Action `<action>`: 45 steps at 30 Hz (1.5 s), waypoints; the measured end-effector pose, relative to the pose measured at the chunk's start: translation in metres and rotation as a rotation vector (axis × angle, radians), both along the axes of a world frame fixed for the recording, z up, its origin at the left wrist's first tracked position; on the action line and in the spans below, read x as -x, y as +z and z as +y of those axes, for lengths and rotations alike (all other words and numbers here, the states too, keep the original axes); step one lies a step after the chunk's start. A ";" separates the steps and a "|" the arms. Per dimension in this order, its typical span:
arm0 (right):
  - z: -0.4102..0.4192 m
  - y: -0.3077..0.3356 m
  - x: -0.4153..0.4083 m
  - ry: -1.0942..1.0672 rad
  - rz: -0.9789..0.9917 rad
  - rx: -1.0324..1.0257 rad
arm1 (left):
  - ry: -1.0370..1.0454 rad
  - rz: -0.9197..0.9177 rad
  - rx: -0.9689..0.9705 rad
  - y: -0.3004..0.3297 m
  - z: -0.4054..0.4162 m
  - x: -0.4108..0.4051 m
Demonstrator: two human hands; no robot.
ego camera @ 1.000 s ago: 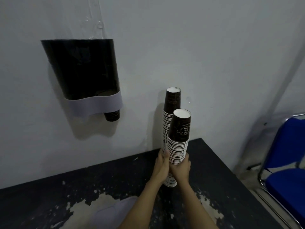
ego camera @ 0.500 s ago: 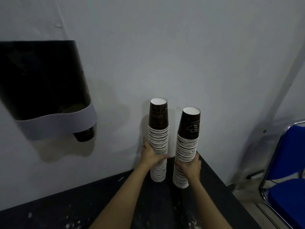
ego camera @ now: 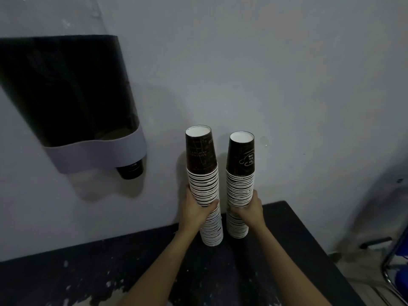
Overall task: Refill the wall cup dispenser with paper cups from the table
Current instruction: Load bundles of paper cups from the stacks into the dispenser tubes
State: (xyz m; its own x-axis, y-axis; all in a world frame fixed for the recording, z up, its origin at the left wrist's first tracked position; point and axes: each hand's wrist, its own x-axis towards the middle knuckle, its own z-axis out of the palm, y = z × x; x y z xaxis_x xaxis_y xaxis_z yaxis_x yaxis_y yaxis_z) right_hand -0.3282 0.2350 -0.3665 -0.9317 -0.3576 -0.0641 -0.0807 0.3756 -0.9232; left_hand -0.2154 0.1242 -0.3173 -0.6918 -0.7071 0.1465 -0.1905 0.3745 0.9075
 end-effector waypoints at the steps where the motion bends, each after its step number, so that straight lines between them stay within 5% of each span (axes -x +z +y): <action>1: -0.001 0.001 -0.001 0.016 0.011 -0.007 | 0.011 -0.004 -0.004 0.000 -0.003 -0.005; 8: 0.011 0.010 0.004 0.044 -0.143 -0.165 | -0.131 -0.084 -0.032 0.003 0.001 -0.004; 15: 0.023 0.070 -0.024 0.552 -0.180 -0.634 | -0.132 -0.111 0.018 0.007 -0.007 -0.014; 25: -0.028 0.140 -0.079 0.285 0.260 -0.005 | -0.134 -0.070 -0.011 0.023 -0.011 -0.035; 34: -0.041 0.145 -0.087 0.223 0.308 0.069 | -0.152 -0.002 -0.044 0.042 -0.007 -0.040; 45: -0.040 0.180 -0.094 0.218 0.262 0.117 | -0.275 -0.195 0.013 0.056 -0.019 -0.048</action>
